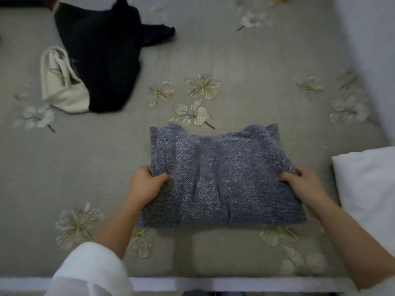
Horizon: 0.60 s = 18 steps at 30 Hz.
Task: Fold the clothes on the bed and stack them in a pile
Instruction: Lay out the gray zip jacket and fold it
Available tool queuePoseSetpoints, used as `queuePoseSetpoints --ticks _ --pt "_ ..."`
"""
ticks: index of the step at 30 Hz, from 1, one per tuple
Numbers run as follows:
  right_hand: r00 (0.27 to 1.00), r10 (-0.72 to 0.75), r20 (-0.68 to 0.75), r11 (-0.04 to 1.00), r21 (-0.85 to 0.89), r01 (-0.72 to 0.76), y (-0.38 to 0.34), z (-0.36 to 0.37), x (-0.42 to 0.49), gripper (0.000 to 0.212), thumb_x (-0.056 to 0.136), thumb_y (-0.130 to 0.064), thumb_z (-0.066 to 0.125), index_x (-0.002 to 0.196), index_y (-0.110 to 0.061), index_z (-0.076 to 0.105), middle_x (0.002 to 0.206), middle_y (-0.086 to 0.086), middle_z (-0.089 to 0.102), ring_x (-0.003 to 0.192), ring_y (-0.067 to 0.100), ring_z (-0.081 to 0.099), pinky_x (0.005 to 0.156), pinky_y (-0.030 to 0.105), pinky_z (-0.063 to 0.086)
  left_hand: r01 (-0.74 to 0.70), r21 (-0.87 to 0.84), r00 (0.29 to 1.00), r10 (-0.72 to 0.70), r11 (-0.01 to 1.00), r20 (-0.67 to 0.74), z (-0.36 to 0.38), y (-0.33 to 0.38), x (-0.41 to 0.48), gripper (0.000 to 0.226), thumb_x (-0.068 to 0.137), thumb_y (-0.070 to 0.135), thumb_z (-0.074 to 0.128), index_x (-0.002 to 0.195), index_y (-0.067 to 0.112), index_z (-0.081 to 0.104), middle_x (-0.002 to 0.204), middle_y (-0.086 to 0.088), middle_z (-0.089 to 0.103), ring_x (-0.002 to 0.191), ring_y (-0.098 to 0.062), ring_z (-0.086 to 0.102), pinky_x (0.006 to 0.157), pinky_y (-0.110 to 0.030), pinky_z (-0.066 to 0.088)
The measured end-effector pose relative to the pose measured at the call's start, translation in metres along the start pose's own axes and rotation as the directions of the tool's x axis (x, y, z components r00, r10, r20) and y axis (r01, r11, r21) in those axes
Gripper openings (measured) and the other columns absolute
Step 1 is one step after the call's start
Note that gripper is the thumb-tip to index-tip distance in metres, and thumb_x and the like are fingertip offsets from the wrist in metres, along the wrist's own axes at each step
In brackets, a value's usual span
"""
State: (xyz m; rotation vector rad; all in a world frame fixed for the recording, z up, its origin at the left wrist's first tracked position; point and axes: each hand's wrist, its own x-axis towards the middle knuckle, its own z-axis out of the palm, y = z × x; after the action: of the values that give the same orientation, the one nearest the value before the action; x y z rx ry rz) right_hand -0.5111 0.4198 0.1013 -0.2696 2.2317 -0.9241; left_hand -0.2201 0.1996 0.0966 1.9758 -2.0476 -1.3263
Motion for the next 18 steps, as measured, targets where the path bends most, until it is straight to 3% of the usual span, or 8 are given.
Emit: queuePoseSetpoints --ticks 4,8,12,15,18 --pt "0.997 -0.076 0.017 0.997 -0.001 0.076 -0.016 -0.017 -0.049 0.008 0.079 -0.006 0.067 0.085 -0.012 0.067 0.083 0.009 0.070 0.078 0.026 0.066 0.075 0.044 0.053 -0.226 0.099 0.972 0.218 0.969 0.084 0.008 0.047 -0.036 0.008 0.087 0.023 0.063 0.082 0.017 0.059 0.065 0.006 0.059 0.057 -0.006 0.054 0.043 -0.021 0.035" --pt "0.994 -0.103 -0.021 0.995 0.012 0.103 -0.006 -0.059 -0.084 0.014 0.082 -0.007 0.065 0.093 -0.014 0.065 0.086 0.002 0.070 0.080 0.019 0.066 0.073 0.036 0.053 -0.389 0.148 0.916 0.366 0.909 0.163 0.029 0.092 -0.063 0.012 0.090 0.015 0.057 0.079 0.010 0.058 0.060 -0.001 0.054 0.053 -0.013 0.050 0.045 -0.025 0.031" --pt "0.995 -0.028 -0.098 0.998 0.053 0.033 0.029 -0.115 -0.118 0.018 0.080 -0.011 0.068 0.090 -0.025 0.062 0.084 -0.006 0.069 0.074 0.008 0.065 0.064 0.029 0.051 -0.524 0.230 0.846 0.467 0.820 0.259 0.060 0.135 -0.087 0.018 0.091 0.017 0.055 0.077 0.007 0.052 0.068 -0.010 0.052 0.061 -0.026 0.051 0.055 -0.033 0.034" --pt "0.969 0.071 -0.237 0.984 0.173 -0.030 0.057 -0.159 -0.142 0.026 0.072 -0.002 0.073 0.084 -0.024 0.064 0.081 -0.008 0.069 0.075 0.007 0.065 0.062 0.025 0.048 -0.648 0.194 0.751 0.576 0.736 0.322 0.090 0.182 -0.113 0.024 0.090 0.014 0.056 0.069 0.014 0.045 0.073 -0.013 0.049 0.074 -0.037 0.054 0.066 -0.043 0.044" --pt "0.913 0.170 -0.371 0.958 0.279 -0.065 0.082 -0.196 -0.165 0.029 0.065 0.005 0.071 0.079 -0.019 0.065 0.075 -0.008 0.069 0.067 0.004 0.063 0.054 0.019 0.047 -0.745 0.153 0.662 0.688 0.650 0.298 0.123 0.234 -0.142 0.025 0.089 0.015 0.056 0.070 0.025 0.045 0.083 -0.006 0.047 0.086 -0.029 0.050 0.088 -0.051 0.040"
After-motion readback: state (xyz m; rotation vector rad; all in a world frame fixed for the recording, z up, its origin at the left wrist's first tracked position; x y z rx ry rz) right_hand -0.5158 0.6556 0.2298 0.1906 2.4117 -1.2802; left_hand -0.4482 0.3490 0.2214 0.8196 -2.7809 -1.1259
